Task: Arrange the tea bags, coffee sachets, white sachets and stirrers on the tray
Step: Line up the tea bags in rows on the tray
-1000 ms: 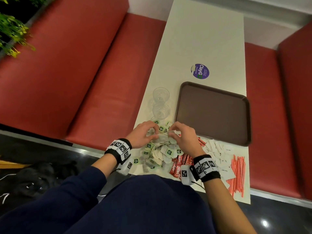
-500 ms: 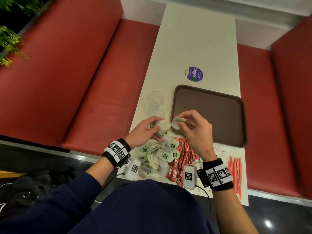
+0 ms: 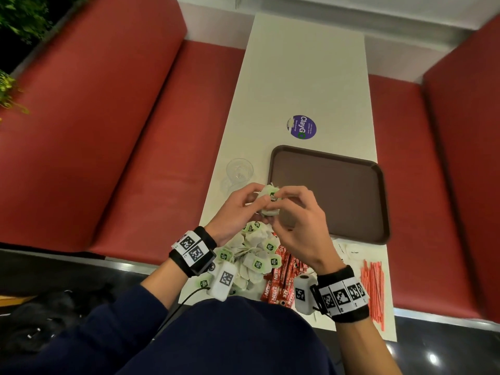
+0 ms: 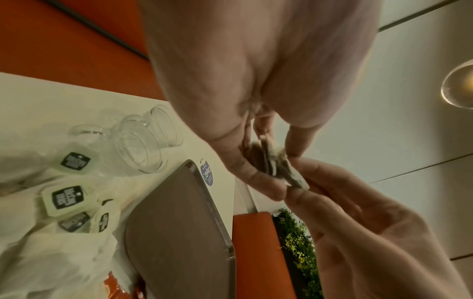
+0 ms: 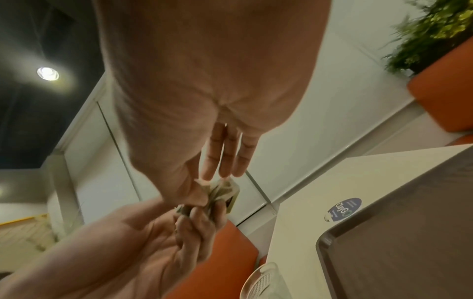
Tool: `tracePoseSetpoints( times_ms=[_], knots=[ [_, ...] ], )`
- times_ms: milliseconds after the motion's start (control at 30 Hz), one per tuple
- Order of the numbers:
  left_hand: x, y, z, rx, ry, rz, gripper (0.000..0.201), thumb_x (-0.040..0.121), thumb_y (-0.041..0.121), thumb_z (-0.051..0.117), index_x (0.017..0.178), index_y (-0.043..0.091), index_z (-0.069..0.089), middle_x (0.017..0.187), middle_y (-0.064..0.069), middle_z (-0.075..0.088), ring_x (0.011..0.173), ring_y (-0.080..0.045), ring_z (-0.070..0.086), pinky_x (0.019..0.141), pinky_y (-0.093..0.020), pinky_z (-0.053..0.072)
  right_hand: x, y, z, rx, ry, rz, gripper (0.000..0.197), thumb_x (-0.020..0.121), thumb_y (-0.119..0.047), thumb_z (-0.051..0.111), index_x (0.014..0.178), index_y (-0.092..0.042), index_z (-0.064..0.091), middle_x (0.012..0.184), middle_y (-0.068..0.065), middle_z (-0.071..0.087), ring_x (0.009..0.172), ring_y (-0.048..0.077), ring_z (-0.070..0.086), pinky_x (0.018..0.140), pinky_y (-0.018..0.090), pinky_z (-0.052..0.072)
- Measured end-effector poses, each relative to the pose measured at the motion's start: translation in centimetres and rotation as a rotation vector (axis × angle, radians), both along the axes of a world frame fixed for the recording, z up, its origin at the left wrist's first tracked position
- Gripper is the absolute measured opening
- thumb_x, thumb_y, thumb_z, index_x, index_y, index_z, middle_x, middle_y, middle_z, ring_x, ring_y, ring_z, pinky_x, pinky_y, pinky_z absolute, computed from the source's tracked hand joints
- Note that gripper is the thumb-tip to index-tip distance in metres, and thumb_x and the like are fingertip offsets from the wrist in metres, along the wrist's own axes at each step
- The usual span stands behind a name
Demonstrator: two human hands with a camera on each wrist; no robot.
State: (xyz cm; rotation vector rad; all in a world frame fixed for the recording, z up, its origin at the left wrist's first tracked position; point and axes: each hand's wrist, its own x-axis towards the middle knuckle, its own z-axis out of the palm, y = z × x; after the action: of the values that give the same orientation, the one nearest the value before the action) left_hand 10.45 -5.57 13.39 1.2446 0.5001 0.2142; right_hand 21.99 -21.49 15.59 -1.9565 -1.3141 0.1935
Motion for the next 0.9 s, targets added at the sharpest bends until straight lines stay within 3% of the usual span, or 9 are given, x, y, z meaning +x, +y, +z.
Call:
tracePoseSetpoints(
  times_ms=[100, 200, 300, 433, 567, 667, 800, 900],
  knots=[
    [0.9, 0.3, -0.1, 0.066, -0.005, 0.039, 0.011, 0.110, 0.015, 0.063, 0.119, 0.018, 0.068, 0.104, -0.001, 0.078, 0.084, -0.019, 0.075, 0.088, -0.051, 0.063, 1.1, -0.2, 1.0, 0.059, 0.114, -0.091, 0.031, 0.091, -0.005, 0.081, 0.116, -0.022, 0.080, 0.128, -0.006, 0.065, 0.124, 0.009, 0.062, 0.104, 0.022, 0.050],
    [1.7, 0.5, -0.1, 0.107, -0.004, 0.065, 0.015, 0.106, 0.015, 0.069, 0.121, 0.013, 0.067, 0.113, -0.008, 0.078, 0.093, -0.025, 0.077, 0.083, -0.045, 0.064, 2.1, 0.4, 1.7, 0.094, 0.347, -0.245, 0.017, 0.100, -0.023, 0.079, 0.117, -0.027, 0.077, 0.117, -0.011, 0.073, 0.112, 0.011, 0.070, 0.096, 0.026, 0.057],
    [2.8, 0.2, -0.2, 0.128, -0.014, 0.108, 0.018, 0.104, 0.016, 0.073, 0.120, 0.009, 0.068, 0.113, -0.013, 0.077, 0.098, -0.028, 0.076, 0.082, -0.045, 0.065, 3.3, 1.4, 1.3, 0.032, 0.560, -0.254, 0.016, 0.098, -0.035, 0.083, 0.111, -0.027, 0.078, 0.107, -0.010, 0.080, 0.102, 0.010, 0.076, 0.093, 0.031, 0.062],
    [4.1, 0.2, -0.8, 0.103, -0.002, 0.196, 0.015, 0.103, 0.017, 0.073, 0.114, 0.008, 0.068, 0.109, -0.010, 0.076, 0.099, -0.025, 0.075, 0.084, -0.044, 0.065, 4.7, 2.1, 0.3, 0.054, 0.608, -0.260, 0.011, 0.097, -0.028, 0.084, 0.106, -0.025, 0.080, 0.103, -0.009, 0.081, 0.099, 0.011, 0.078, 0.094, 0.037, 0.063],
    [4.9, 0.8, -1.2, 0.067, 0.017, 0.257, 0.017, 0.103, 0.020, 0.073, 0.112, 0.006, 0.068, 0.103, -0.013, 0.076, 0.085, -0.026, 0.076, 0.085, -0.040, 0.065, 6.5, 3.1, -0.5, 0.125, 0.719, -0.254, 0.013, 0.099, -0.023, 0.082, 0.111, -0.019, 0.083, 0.107, -0.001, 0.083, 0.103, 0.019, 0.078, 0.094, 0.042, 0.063],
    [5.4, 1.6, -1.5, 0.061, 0.040, 0.309, 0.020, 0.104, 0.022, 0.073, 0.113, 0.005, 0.068, 0.103, -0.015, 0.075, 0.084, -0.027, 0.076, 0.086, -0.037, 0.064, 8.4, 4.3, -1.2, 0.185, 0.822, -0.266, 0.017, 0.101, -0.015, 0.079, 0.116, -0.010, 0.081, 0.106, 0.006, 0.083, 0.099, 0.020, 0.078, 0.084, 0.033, 0.062],
    [5.6, 2.8, -1.6, 0.045, 0.055, 0.375, 0.025, 0.106, 0.022, 0.070, 0.116, -0.001, 0.067, 0.100, -0.010, 0.075, 0.085, -0.027, 0.074, 0.087, -0.037, 0.063, 13.5, 6.5, -4.1, 0.103, 0.725, -0.359, 0.015, 0.100, -0.026, 0.080, 0.115, -0.021, 0.080, 0.106, -0.002, 0.083, 0.099, 0.019, 0.080, 0.087, 0.044, 0.066],
    [5.1, 3.2, -1.4, 0.029, 0.038, 0.410, 0.029, 0.106, 0.023, 0.068, 0.117, -0.004, 0.066, 0.101, -0.021, 0.072, 0.086, -0.027, 0.073, 0.085, -0.035, 0.063, 18.1, 9.3, -8.4, -0.019, 0.612, -0.436, 0.012, 0.098, -0.026, 0.080, 0.109, -0.029, 0.074, 0.098, -0.006, 0.082, 0.092, 0.014, 0.079, 0.088, 0.046, 0.067]
  ],
)
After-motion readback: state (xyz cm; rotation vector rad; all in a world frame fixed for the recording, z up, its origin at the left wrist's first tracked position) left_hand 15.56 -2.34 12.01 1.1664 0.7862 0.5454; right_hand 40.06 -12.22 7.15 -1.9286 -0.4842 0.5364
